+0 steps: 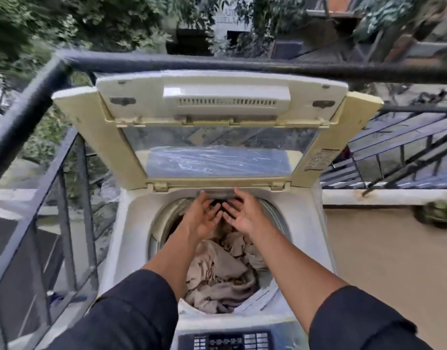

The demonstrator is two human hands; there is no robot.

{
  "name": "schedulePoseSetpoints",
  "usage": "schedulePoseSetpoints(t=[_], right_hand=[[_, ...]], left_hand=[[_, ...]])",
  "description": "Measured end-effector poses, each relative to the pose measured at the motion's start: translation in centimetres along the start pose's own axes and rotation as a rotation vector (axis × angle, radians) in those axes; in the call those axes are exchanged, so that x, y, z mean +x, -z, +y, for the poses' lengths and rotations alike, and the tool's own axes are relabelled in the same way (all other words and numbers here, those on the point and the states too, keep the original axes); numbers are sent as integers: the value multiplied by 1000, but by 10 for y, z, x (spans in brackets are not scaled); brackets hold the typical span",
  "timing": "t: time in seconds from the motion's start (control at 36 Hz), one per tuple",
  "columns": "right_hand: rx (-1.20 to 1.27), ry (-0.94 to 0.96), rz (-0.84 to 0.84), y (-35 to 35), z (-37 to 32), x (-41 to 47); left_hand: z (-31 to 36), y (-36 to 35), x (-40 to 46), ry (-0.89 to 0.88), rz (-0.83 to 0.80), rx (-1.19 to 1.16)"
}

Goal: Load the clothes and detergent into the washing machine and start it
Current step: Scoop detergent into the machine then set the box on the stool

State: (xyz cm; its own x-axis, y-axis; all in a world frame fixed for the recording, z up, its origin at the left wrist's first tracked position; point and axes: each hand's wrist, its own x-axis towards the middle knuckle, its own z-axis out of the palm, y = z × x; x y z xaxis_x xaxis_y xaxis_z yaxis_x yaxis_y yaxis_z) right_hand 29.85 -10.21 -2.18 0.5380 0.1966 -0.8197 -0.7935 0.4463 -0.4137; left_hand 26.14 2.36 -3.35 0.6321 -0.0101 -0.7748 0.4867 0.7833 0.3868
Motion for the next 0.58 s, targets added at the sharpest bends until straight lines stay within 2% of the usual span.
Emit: schedulePoseSetpoints(t=[0.14, 0.39, 0.58], right_hand=[[-34, 15, 1, 7, 1, 5], [-189, 26, 5, 25, 10, 7], [-240, -7, 13, 43, 20, -4]], left_hand=[[-2, 11, 6, 19, -25, 28], [-2, 36, 8, -27, 11, 207], [-16, 52, -5, 18, 64, 249]])
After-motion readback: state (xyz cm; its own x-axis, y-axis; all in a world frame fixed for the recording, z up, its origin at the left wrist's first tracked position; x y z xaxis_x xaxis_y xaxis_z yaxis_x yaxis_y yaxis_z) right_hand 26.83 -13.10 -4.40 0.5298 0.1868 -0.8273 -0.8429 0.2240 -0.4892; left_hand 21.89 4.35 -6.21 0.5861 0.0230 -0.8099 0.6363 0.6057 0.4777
